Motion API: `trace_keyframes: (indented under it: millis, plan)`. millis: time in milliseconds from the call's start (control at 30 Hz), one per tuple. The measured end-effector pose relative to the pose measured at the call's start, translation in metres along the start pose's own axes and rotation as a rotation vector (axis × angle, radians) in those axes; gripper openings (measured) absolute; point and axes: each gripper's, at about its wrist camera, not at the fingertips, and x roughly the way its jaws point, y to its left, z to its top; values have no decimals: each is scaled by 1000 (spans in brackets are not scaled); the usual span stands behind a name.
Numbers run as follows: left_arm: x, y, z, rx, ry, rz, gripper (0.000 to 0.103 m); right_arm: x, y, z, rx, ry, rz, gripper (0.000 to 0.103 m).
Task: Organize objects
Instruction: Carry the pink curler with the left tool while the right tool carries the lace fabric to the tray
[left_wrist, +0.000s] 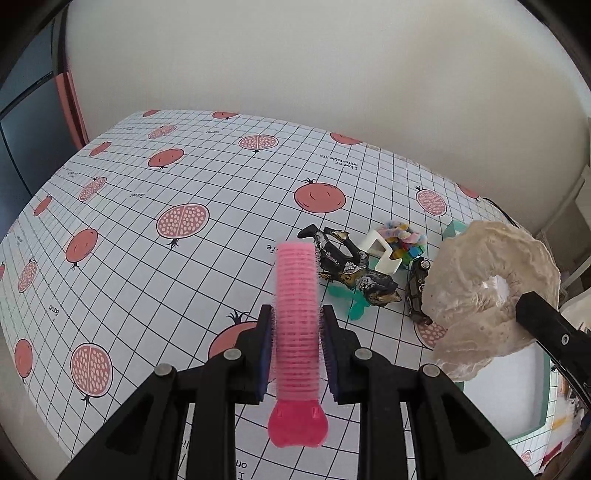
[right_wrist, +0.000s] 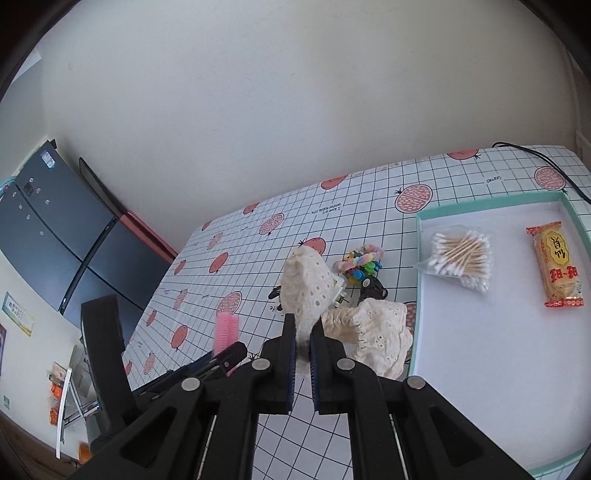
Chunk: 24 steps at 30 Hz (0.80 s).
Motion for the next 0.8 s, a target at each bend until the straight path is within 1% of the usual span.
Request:
trace_keyframes:
  millis: [100, 267, 433, 600, 800]
  plan:
    - [-1, -7, 0, 9, -5, -9, 26, -4, -10, 2, 7, -5, -18, 7]
    - [-4, -32, -3, 40, -11, -50, 26, -24, -32, 5, 32, -31, -63, 7]
    - [-8, -66, -10, 102, -15, -91, 26, -45, -62, 6, 71, -55, -118, 7]
    - [-10, -103, -16, 148, -14, -149, 26, -66, -90, 6, 114, -77, -161, 7]
    - [-13, -150, -23, 236, -27, -219, 26, -84, -119, 7, 168, -105, -206, 7]
